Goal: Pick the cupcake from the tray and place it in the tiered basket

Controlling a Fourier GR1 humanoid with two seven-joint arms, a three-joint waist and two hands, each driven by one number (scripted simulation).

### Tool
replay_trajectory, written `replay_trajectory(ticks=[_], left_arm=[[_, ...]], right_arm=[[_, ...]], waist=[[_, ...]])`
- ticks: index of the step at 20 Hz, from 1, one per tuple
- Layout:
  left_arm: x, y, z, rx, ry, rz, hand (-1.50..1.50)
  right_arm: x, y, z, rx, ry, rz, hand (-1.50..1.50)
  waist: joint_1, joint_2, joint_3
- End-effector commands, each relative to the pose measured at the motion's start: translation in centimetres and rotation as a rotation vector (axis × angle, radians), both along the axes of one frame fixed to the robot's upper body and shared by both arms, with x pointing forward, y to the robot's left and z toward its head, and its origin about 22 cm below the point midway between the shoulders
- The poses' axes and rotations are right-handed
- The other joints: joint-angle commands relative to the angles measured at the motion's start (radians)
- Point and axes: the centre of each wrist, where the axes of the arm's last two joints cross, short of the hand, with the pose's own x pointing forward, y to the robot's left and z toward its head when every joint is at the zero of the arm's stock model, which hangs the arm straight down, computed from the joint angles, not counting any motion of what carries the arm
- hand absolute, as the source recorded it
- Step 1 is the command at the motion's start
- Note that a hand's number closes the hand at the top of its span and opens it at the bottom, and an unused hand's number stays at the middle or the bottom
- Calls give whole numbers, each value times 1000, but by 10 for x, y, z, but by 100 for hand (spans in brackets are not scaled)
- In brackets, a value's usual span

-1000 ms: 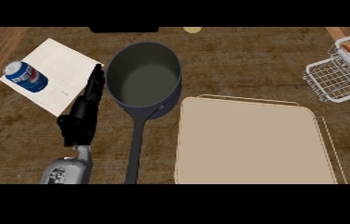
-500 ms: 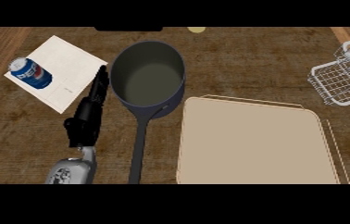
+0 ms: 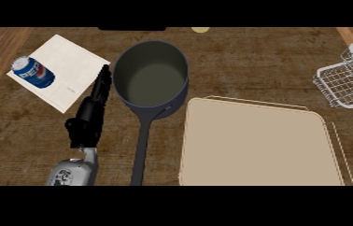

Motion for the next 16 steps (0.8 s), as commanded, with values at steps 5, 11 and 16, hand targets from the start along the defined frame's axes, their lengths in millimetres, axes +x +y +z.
replay_trajectory(ticks=[5,11,16], left_arm=[[11,0,-8,-10,-7,-6,0],[-2,-6,-6,-10,-7,-10,0],[9,4,2,-9,7,-30,0]], right_arm=[[43,-13,-1,-82,-24,-44,150],[69,-37,-34,-127,1,-73,150],[81,-56,-75,172,53,-160,-150]], waist=[[2,3,0],[14,4,1],[13,6,1]])
